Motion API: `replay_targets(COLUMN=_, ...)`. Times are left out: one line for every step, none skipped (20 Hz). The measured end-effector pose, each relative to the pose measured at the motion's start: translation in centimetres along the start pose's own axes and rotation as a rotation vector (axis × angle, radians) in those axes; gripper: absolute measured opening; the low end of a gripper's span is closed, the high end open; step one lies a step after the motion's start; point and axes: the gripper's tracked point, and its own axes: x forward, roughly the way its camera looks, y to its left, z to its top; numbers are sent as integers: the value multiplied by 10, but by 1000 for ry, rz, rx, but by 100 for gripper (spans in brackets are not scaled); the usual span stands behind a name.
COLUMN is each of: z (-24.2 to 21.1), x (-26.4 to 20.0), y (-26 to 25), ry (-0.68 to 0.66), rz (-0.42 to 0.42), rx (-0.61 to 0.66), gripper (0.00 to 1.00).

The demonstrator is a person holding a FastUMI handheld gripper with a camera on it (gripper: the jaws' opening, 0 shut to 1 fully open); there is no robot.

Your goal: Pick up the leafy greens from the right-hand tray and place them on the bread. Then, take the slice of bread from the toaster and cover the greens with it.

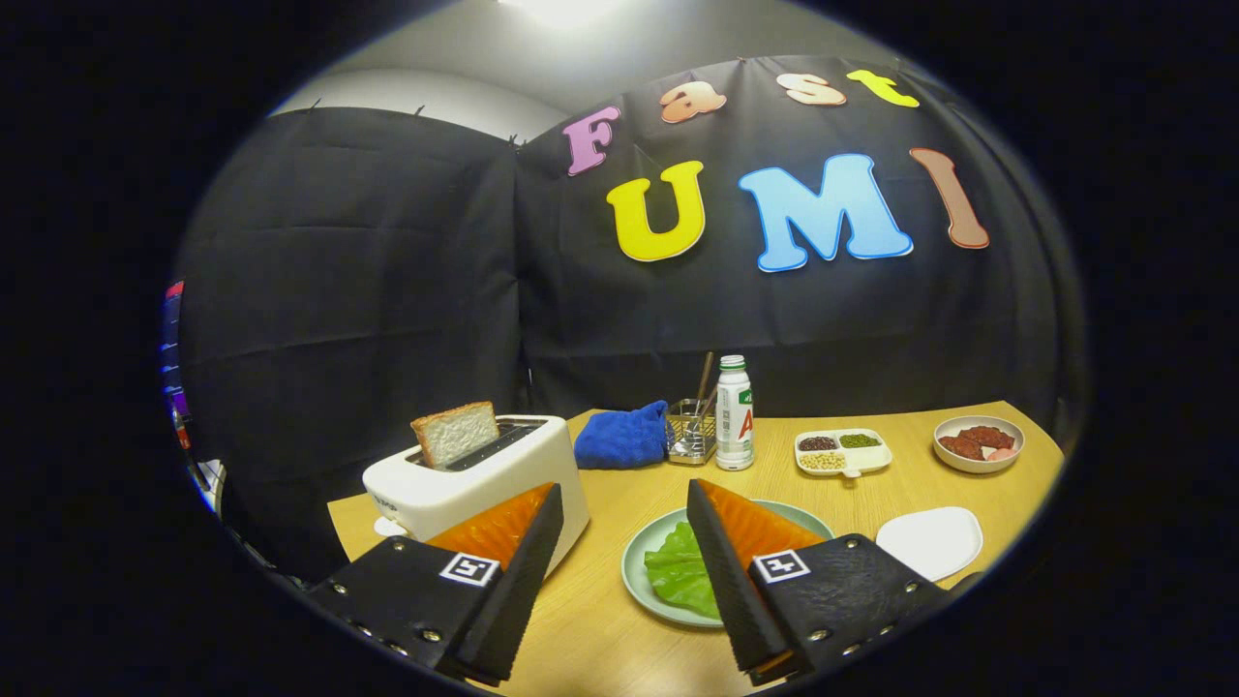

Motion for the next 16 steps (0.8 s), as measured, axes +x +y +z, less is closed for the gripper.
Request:
replay_targets(z=3, x=3, y=8, ry=-1, rz=2, rx=-14, gripper=79)
replay_targets(z=5, x=6, y=19, ry=-6, rz=10, rx=-26, gripper=80)
replay_targets(z=8, x=8, y=29, ry=-12, rz=18, rx=-41, gripper=80)
replay_targets(z=12, x=7, y=38, ry=-18, rz=17, rx=-48, gripper=77)
replay_targets(z=12, x=14, y=53, ry=-20, rz=44, rx=-59, gripper=71)
replay_targets(z=13, x=18, y=67, ry=-20, rz=65, rx=-63, gripper=70)
replay_targets(z=14, x=22, y=81, ry=-21, rz=84, rx=-63, gripper=70)
replay_targets(z=17, x=26, y=94, ry=-22, rz=100, rx=-64, gripper=70)
replay_targets(z=18, x=29, y=106, ry=-21, rz=111, rx=-69, gripper=70)
replay_targets(z=19, x=35, y=117, ry=-24, rz=120, rx=-76, gripper=70)
replay_targets(z=18, x=40, y=127, ry=-22, rz=125, rx=-85, gripper=70)
replay_targets(z=15, x=46, y=135, ry=-16, rz=128, rx=-92, gripper=70)
replay_targets(z=12, x=50, y=143, ry=-6, rz=131, rx=-97, gripper=70)
replay_targets(z=8, x=56, y=151, ry=3, rz=137, rx=-96, gripper=70)
replay_targets(z=6, x=60, y=159, ry=13, rz=141, rx=-97, gripper=70)
replay_targets(z=4, x=64, y=166, ry=15, rz=141, rx=-104, gripper=70)
